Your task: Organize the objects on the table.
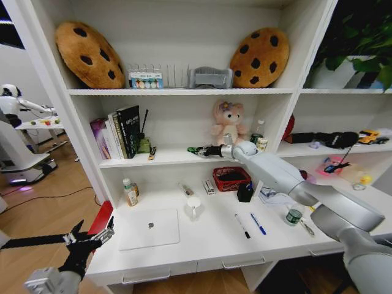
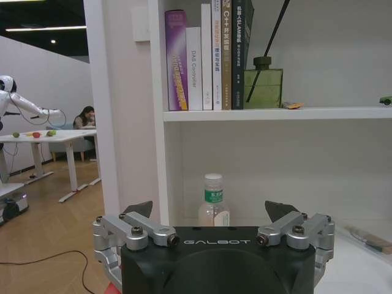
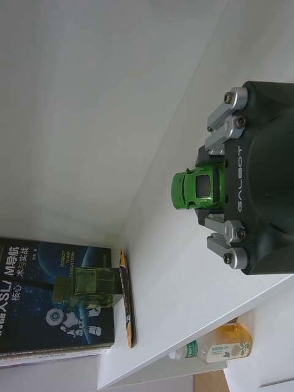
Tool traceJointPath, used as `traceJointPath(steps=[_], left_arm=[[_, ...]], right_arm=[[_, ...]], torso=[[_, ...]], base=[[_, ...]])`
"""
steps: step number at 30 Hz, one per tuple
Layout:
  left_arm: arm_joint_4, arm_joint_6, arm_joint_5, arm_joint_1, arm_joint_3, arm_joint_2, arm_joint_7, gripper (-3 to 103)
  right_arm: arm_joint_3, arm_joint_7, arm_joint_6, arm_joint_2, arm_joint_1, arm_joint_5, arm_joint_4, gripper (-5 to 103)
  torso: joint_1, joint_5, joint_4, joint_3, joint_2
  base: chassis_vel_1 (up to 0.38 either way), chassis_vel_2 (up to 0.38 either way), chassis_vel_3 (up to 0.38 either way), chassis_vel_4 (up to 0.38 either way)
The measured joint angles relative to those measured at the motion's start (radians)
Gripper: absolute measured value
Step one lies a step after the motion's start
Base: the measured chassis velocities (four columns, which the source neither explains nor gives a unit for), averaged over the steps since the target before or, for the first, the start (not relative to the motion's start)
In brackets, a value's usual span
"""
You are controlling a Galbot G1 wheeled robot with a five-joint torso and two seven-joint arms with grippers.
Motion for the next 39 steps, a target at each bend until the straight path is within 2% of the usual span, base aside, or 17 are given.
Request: traceJointPath(steps=[1, 3, 6, 9, 11, 12, 15, 16, 18, 24, 28, 29, 32, 35, 36, 37, 39], left_arm=[[0.000, 0.000, 0.000, 0.000, 0.000, 0.000, 0.000, 100], [0.000, 0.000, 0.000, 0.000, 0.000, 0.000, 0.000, 100], [0.000, 0.000, 0.000, 0.000, 0.000, 0.000, 0.000, 100], [0.000, 0.000, 0.000, 0.000, 0.000, 0.000, 0.000, 100], [0.000, 0.000, 0.000, 0.000, 0.000, 0.000, 0.000, 100], [0.000, 0.000, 0.000, 0.000, 0.000, 0.000, 0.000, 100], [0.000, 0.000, 0.000, 0.000, 0.000, 0.000, 0.000, 100], [0.000, 0.000, 0.000, 0.000, 0.000, 0.000, 0.000, 100], [0.000, 0.000, 0.000, 0.000, 0.000, 0.000, 0.000, 100], [0.000, 0.000, 0.000, 0.000, 0.000, 0.000, 0.000, 100], [0.000, 0.000, 0.000, 0.000, 0.000, 0.000, 0.000, 100], [0.000, 0.000, 0.000, 0.000, 0.000, 0.000, 0.000, 100], [0.000, 0.000, 0.000, 0.000, 0.000, 0.000, 0.000, 100], [0.000, 0.000, 0.000, 0.000, 0.000, 0.000, 0.000, 100], [0.000, 0.000, 0.000, 0.000, 0.000, 0.000, 0.000, 100], [0.000, 0.000, 0.000, 0.000, 0.000, 0.000, 0.000, 100], [0.000, 0.000, 0.000, 0.000, 0.000, 0.000, 0.000, 100]], right_arm=[[-0.001, 0.000, -0.001, -0.001, 0.000, 0.005, 0.004, 33], [-0.001, -0.003, -0.008, -0.006, 0.000, 0.010, 0.010, 44], [-0.002, -0.002, -0.010, -0.007, 0.000, 0.012, 0.011, 50], [-0.001, 0.003, -0.013, -0.009, 0.000, 0.023, 0.014, 60], [0.001, 0.005, -0.012, -0.014, -0.001, 0.036, 0.020, 71], [0.001, 0.005, -0.012, -0.014, -0.001, 0.036, 0.020, 71], [0.039, 0.016, -0.007, -0.027, -0.015, 0.035, 0.042, 87], [0.039, 0.016, -0.007, -0.027, -0.015, 0.035, 0.042, 87], [0.075, 0.025, -0.005, -0.057, -0.031, 0.036, 0.084, 97], [0.167, 0.022, -0.004, -0.132, -0.077, 0.036, 0.198, 100], [0.241, 0.036, 0.044, -0.229, -0.153, 0.021, 0.366, 100], [0.241, 0.036, 0.044, -0.229, -0.153, 0.021, 0.366, 100], [0.343, 0.023, 0.087, -0.332, -0.254, -0.043, 0.480, 100], [0.393, 0.031, 0.088, -0.376, -0.303, -0.045, 0.530, 100], [0.477, 0.054, 0.087, -0.438, -0.380, -0.049, 0.611, 100], [0.477, 0.054, 0.087, -0.438, -0.380, -0.049, 0.611, 100], [0.583, 0.123, 0.122, -0.535, -0.515, -0.055, 0.715, 100]], torso=[[0.000, 0.0001, -0.0001, 0.000, 0.000], [0.000, 0.0000, -0.0002, 0.000, 0.000], [0.000, 0.0001, -0.0003, 0.000, 0.000], [0.000, 0.0001, -0.0002, 0.000, 0.000], [0.000, 0.0001, -0.0002, 0.000, 0.000], [0.000, 0.0001, -0.0002, 0.000, 0.000], [0.000, 0.0001, -0.0001, 0.000, 0.000], [0.000, 0.0001, -0.0001, 0.000, 0.000], [0.000, 0.0002, -0.0002, 0.000, 0.000], [0.000, 0.0001, -0.0001, 0.000, 0.000], [0.000, 0.0002, 0.0002, 0.000, 0.000], [0.000, 0.0002, 0.0002, 0.000, 0.000], [0.000, 0.0005, -0.0001, 0.000, 0.000], [0.000, 0.0006, -0.0003, 0.000, 0.000], [0.000, 0.0007, -0.0003, 0.000, 0.000], [0.000, 0.0007, -0.0003, 0.000, 0.000], [0.000, 0.0000, -0.0006, 0.000, 0.000]], base=[[0.000, 0.000, 0.000, 0.000], [0.000, 0.000, 0.000, 0.000], [0.000, 0.000, 0.000, 0.000], [0.000, 0.000, 0.000, 0.000], [0.000, 0.000, 0.000, 0.000], [0.000, 0.000, 0.000, 0.000], [0.000, 0.000, 0.000, 0.000], [0.000, 0.000, 0.000, 0.000], [0.000, 0.000, 0.000, 0.000], [0.000, 0.000, 0.000, 0.000], [0.000, 0.000, 0.000, 0.000], [0.000, 0.000, 0.000, 0.000], [0.000, 0.000, 0.000, 0.000], [0.000, 0.000, 0.000, 0.000], [0.000, 0.000, 0.000, 0.000], [0.000, 0.000, 0.000, 0.000], [0.000, 0.000, 0.000, 0.000]])
